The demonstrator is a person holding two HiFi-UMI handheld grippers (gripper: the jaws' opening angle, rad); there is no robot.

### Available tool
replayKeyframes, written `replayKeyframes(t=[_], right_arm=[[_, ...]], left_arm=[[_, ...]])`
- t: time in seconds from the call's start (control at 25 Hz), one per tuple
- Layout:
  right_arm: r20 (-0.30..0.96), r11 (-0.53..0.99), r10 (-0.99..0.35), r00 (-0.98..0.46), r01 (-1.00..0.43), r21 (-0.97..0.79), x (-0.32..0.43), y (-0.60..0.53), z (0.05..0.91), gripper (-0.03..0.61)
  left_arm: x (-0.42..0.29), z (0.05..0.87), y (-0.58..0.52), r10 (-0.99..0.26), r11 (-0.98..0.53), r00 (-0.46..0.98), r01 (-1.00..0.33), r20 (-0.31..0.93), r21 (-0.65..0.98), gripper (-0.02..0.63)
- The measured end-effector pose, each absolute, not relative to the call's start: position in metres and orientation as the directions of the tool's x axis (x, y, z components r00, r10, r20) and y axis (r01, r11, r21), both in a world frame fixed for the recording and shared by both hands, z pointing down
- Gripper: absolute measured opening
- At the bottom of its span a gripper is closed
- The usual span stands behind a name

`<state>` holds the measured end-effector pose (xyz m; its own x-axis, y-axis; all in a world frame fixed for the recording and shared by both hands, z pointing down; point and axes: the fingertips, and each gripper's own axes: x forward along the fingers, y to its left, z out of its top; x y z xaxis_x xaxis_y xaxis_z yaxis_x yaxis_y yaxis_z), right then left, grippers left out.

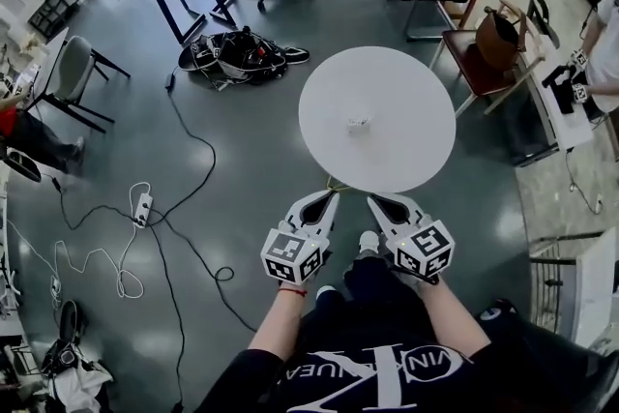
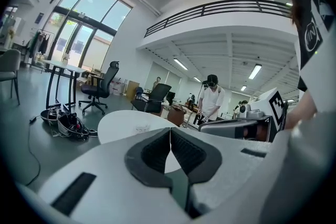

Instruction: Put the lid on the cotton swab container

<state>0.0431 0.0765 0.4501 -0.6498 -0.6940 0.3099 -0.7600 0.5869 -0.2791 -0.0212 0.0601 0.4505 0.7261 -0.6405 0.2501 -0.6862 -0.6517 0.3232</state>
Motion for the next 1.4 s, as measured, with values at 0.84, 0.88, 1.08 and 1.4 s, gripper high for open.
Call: replayKeyframes(t=[0.84, 0.88, 1.08, 1.4], right_arm=[[0.342, 0.675, -0.548, -0.763, -0.645, -0.358, 0.083, -0.028, 0.477, 0.002], [0.343, 0.677, -0.543, -0.766, -0.641, -0.361, 0.084, -0.031, 0.479, 0.002], [0.344, 0.680, -0.525, -0.778, -0.627, -0.380, 0.088, -0.036, 0.489, 0.002], [0.365, 0.657, -0.525, -0.769, -0.639, -0.400, 0.093, -0.058, 0.505, 0.002]], left_arm=[[0.019, 0.471, -0.036, -0.719, -0.527, 0.615, -0.786, 0.323, 0.323, 0.009], [0.019, 0.472, -0.039, -0.723, -0.521, 0.609, -0.791, 0.325, 0.321, 0.009], [0.025, 0.484, -0.042, -0.722, -0.505, 0.601, -0.797, 0.343, 0.332, 0.009], [0.032, 0.506, -0.061, -0.680, -0.527, 0.632, -0.774, 0.371, 0.351, 0.009]])
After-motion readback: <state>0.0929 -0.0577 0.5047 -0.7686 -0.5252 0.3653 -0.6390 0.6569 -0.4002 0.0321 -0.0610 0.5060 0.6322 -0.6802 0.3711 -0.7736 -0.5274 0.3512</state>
